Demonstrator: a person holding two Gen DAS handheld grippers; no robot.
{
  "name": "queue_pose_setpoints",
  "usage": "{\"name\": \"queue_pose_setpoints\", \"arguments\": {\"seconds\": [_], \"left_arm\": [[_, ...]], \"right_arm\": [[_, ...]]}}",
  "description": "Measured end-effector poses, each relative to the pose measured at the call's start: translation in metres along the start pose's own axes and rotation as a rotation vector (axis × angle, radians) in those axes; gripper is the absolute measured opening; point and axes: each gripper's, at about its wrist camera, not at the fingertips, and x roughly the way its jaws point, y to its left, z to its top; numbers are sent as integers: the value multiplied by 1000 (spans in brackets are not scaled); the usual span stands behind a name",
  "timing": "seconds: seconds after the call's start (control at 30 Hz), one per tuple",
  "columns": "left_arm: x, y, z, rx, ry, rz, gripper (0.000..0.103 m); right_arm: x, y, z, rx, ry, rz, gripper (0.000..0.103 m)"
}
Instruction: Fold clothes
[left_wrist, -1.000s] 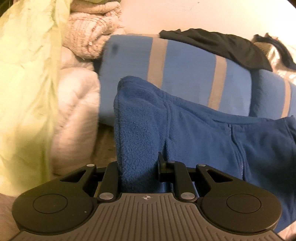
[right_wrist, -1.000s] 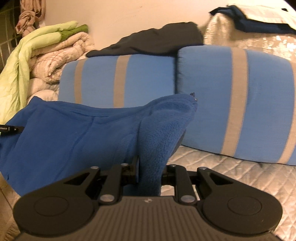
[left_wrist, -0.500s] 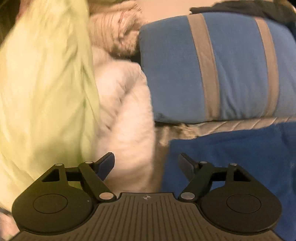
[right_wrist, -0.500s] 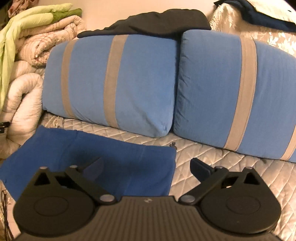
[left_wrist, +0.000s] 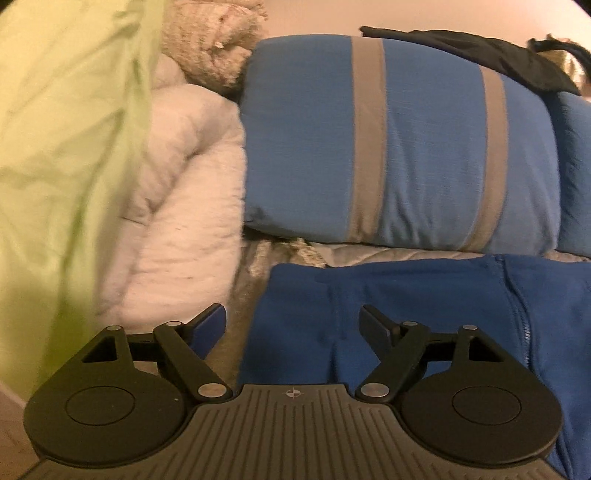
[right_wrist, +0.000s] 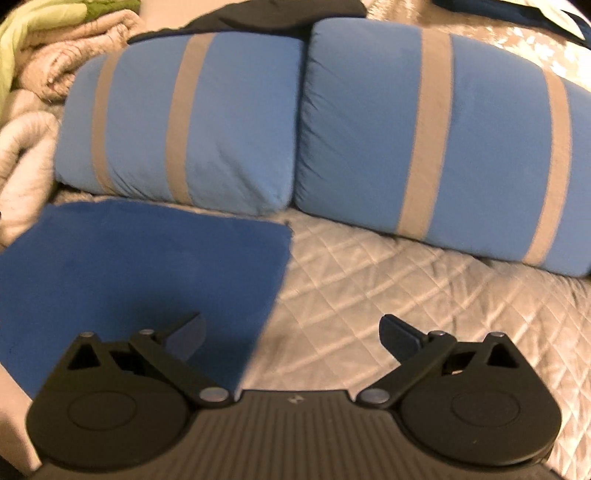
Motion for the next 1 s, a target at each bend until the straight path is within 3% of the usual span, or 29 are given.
{"name": "queue_pose_setpoints", "arguments": {"seconds": [0.07, 0.23, 0.37, 0.5, 0.67, 0.87, 1.0], "left_arm": [[6, -6, -3, 7, -9, -9, 85], [28, -19, -9, 28, 18, -18, 85], [45, -20, -14, -11, 44, -35, 85], [67, -15, -17, -88, 78, -75, 86], [101, -16, -29, -84, 204, -127, 103], [118, -27, -24, -43, 271, -113, 103], [113, -31, -26, -36, 259, -90, 103]], "right_arm": [[2, -5, -13, -1, -3, -28, 103], [8, -19, -44, 2, -7, -68, 103], [14, -30, -59, 28, -7, -85, 103], [18, -41, -57, 92, 15, -58, 103], [20, -47, -58, 146, 35, -38, 103], [30, -56, -59, 255, 73, 16, 103], [31, -53, -58, 221, 66, -9, 103]]}}
